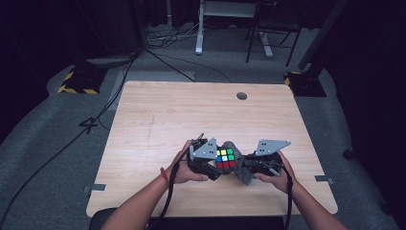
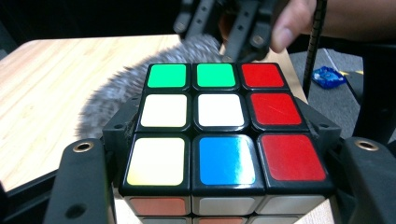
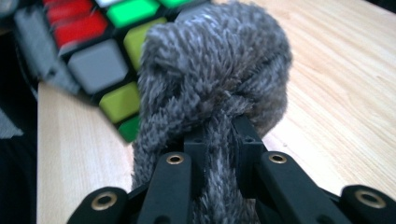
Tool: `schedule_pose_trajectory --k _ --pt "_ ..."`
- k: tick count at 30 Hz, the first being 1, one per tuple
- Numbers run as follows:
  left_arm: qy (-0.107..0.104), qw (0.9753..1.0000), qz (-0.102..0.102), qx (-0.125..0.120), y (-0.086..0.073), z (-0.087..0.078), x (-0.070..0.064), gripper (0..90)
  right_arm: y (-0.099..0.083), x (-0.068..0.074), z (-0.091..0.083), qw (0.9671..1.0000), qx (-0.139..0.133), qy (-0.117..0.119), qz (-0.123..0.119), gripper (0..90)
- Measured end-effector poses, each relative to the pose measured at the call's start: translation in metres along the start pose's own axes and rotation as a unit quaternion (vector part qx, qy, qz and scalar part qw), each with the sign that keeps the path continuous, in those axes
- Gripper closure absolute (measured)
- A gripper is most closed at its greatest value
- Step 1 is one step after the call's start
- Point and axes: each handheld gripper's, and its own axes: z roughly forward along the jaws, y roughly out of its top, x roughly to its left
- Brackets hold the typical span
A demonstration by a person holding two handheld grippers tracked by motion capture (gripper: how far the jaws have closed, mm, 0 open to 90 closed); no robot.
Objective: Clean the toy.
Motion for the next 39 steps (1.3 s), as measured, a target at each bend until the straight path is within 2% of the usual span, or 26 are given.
schedule_pose_trajectory --k 5,10,15,19,24,27,30,39 --pt "0.005 0.9999 -0.01 -0.008 -0.001 -0.005 0.006 33.5 0.001 0.005 0.002 0.9998 0.009 0.014 -0.009 79.7" --pt "0.018 0.9997 -0.013 0.006 -0.004 -0.004 0.01 33.6 0.003 0.007 -0.003 0.9997 -0.003 0.019 -0.013 79.7" --pt "0.004 0.9997 -0.013 0.019 -0.007 0.004 0.008 33.6 0.006 0.007 -0.011 0.9994 -0.03 0.01 -0.011 79.6" --pt "-0.005 0.9996 -0.012 0.026 -0.007 0.01 0.004 33.5 0.006 0.005 -0.014 0.9993 -0.038 0.002 -0.007 79.6" --pt "-0.014 0.9994 -0.006 0.031 -0.007 0.014 0.0 33.5 0.005 0.002 -0.012 0.9994 -0.032 -0.015 -0.004 79.4" --pt "-0.016 0.9994 -0.007 0.031 -0.007 0.015 0.0 33.6 0.002 -0.002 -0.009 0.9996 -0.025 -0.016 0.002 79.4" --pt "-0.016 0.9992 -0.008 0.035 -0.008 0.017 0.0 33.6 0.0 -0.003 -0.004 0.9998 -0.008 -0.019 0.0 79.4" --pt "-0.009 0.9989 -0.011 0.044 -0.011 0.019 0.003 33.5 -0.007 -0.008 0.007 0.9996 0.025 -0.007 0.006 79.4"
